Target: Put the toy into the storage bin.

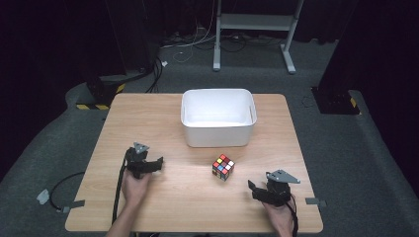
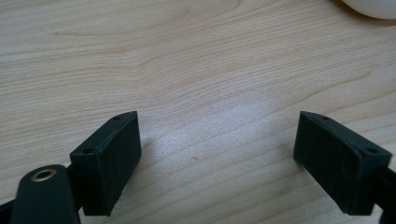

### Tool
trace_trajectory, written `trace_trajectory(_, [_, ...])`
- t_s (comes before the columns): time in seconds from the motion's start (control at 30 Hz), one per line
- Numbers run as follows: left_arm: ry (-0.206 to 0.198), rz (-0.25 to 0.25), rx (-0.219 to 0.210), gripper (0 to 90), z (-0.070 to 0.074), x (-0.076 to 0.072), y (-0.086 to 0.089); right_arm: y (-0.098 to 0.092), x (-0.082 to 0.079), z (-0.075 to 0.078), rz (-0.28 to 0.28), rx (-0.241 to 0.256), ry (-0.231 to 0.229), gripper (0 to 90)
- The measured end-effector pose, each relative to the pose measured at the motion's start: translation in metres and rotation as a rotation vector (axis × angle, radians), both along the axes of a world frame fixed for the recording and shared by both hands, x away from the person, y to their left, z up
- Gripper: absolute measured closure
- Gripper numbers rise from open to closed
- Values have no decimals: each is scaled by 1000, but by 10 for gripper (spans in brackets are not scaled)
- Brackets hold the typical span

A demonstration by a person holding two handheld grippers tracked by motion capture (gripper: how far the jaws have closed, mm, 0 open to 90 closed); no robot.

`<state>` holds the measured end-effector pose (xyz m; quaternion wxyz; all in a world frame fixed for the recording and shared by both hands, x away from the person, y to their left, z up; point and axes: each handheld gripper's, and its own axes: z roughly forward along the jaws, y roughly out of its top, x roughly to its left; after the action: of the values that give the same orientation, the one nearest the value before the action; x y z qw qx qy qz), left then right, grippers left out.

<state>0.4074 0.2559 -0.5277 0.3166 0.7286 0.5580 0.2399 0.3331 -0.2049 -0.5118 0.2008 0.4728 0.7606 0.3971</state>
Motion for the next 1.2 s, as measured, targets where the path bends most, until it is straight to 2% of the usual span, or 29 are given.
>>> trace_trajectory(0.13, [-1, 1, 0, 153, 0, 0, 0, 5, -6, 0, 28, 9, 1, 200])
trace_trajectory(0.43, [-2, 2, 0, 154, 0, -1, 0, 23, -5, 4, 80, -13, -9, 149])
trace_trajectory(0.57, [-2, 1, 0, 154, 0, -1, 0, 31, -3, 4, 106, -26, 1, 140])
trace_trajectory(0.73, [-2, 2, -1, 154, 0, -1, 0, 37, -2, 5, 118, -11, -6, 138])
trace_trajectory(0.8, [-2, 1, 0, 154, 0, -1, 0, 43, -1, 8, 136, -20, -17, 136])
trace_trajectory(0.97, [-1, 1, -1, 154, 0, -1, 0, 52, 0, 12, 156, 0, -43, 129])
trace_trajectory(1.2, [-1, 1, 0, 154, 0, -1, 0, 66, 10, 13, 184, -30, -41, 116])
